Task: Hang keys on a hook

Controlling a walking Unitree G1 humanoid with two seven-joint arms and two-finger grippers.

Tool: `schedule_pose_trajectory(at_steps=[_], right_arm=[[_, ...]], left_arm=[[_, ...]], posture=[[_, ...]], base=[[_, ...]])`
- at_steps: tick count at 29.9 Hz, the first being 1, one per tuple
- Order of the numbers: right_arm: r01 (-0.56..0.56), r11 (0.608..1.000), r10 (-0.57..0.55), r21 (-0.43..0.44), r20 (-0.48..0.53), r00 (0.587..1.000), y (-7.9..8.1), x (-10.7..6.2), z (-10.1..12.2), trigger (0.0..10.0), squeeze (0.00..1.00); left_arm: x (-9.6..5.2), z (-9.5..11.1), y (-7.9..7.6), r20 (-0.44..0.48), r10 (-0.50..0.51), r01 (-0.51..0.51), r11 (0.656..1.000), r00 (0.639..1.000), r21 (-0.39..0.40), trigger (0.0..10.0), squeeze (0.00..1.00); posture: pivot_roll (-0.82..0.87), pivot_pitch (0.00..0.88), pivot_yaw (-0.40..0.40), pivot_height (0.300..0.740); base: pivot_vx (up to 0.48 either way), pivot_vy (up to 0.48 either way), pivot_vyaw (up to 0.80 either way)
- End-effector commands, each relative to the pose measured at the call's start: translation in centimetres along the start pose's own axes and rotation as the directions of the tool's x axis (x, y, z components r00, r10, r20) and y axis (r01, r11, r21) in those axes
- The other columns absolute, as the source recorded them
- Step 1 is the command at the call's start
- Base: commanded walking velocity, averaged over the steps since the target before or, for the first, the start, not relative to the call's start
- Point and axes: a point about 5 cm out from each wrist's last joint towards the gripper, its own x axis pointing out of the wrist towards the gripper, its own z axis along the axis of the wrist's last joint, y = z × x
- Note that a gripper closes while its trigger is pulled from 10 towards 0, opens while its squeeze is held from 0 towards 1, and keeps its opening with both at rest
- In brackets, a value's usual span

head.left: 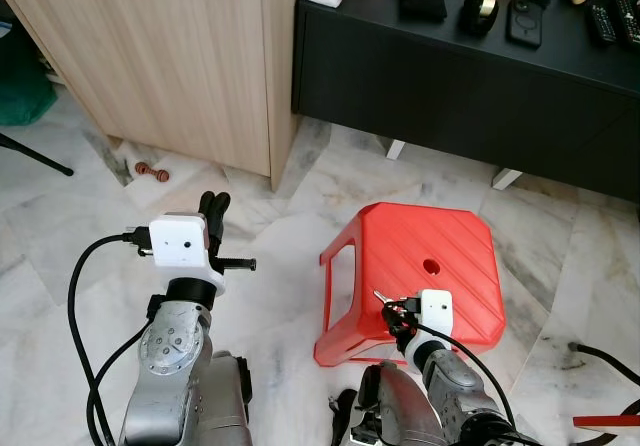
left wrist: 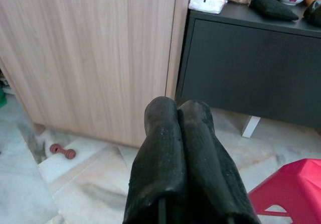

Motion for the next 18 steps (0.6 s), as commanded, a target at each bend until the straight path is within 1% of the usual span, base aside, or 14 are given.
schedule_pose_trajectory(at_steps=[1, 7, 11, 12, 13, 14, 15, 17, 18], right_arm=[[0.011, 1.0, -0.011, 0.011, -0.035, 0.999, -0.37, -0.36, -1.0, 10.0, 0.0], [0.022, 1.0, -0.022, 0.006, -0.039, 0.999, -0.48, -0.36, -1.0, 10.0, 0.0], [0.011, 1.0, -0.01, 0.005, -0.035, 0.999, -0.46, -0.36, -0.95, 10.0, 0.0], [0.011, 1.0, -0.011, 0.006, -0.035, 0.999, -0.48, -0.37, -0.96, 3.8, 0.0], [0.011, 1.0, -0.01, 0.006, -0.036, 0.999, -0.49, -0.37, -0.98, 0.7, 0.0], [0.011, 1.0, -0.01, 0.006, -0.038, 0.999, -0.5, -0.38, -0.99, 0.7, 0.0], [0.014, 1.0, -0.014, 0.001, -0.047, 0.999, -0.52, -0.38, -1.08, 2.7, 0.0], [0.016, 1.0, -0.016, -0.002, -0.051, 0.999, -0.53, -0.39, -1.14, 2.7, 0.0], [0.013, 1.0, -0.014, -0.015, -0.065, 0.998, -0.53, -0.42, -1.3, 7.0, 0.0]], left_arm=[[-0.44, -0.05, -0.35, -0.015, -0.003, 0.003, 1.0, 1.0, 0.0, 10.0, 0.0], [-0.58, 0.03, -0.45, -0.017, -0.003, 0.003, 1.0, 1.0, -0.001, 10.0, 0.0], [-0.69, 0.08, -0.5, -0.02, 0.0, 0.0, 1.0, 1.0, -0.001, 10.0, 0.0], [-0.71, 0.1, -0.53, -0.02, -0.001, 0.001, 1.0, 1.0, -0.001, 10.0, 0.0], [-0.72, 0.11, -0.56, -0.02, -0.001, 0.001, 1.0, 1.0, -0.001, 10.0, 0.0], [-0.72, 0.12, -0.58, -0.019, -0.001, 0.001, 1.0, 1.0, -0.001, 10.0, 0.0], [-0.72, 0.12, -0.59, -0.019, -0.001, 0.001, 1.0, 1.0, -0.001, 10.0, 0.0], [-0.72, 0.12, -0.58, -0.019, -0.001, 0.001, 1.0, 1.0, -0.001, 10.0, 0.0], [-0.73, 0.16, -0.59, -0.019, -0.001, 0.001, 1.0, 1.0, -0.001, 10.0, 0.0]], posture=[[0.23, 0.37, -0.173, 0.647], [0.23, 0.373, -0.176, 0.647], [0.23, 0.375, -0.178, 0.647], [0.23, 0.375, -0.179, 0.647], [0.23, 0.375, -0.179, 0.647], [0.23, 0.376, -0.179, 0.647], [0.23, 0.376, -0.179, 0.647], [0.23, 0.376, -0.179, 0.647], [0.23, 0.378, -0.179, 0.647]], base=[[0.0, 0.0, 0.0], [0.0, 0.0, 0.0], [0.0, 0.0, 0.0], [0.0, 0.0, 0.0], [0.0, 0.0, 0.0], [0.0, 0.0, 0.0], [0.0, 0.0, 0.0], [0.0, 0.0, 0.0], [0.0, 0.0, 0.0]])
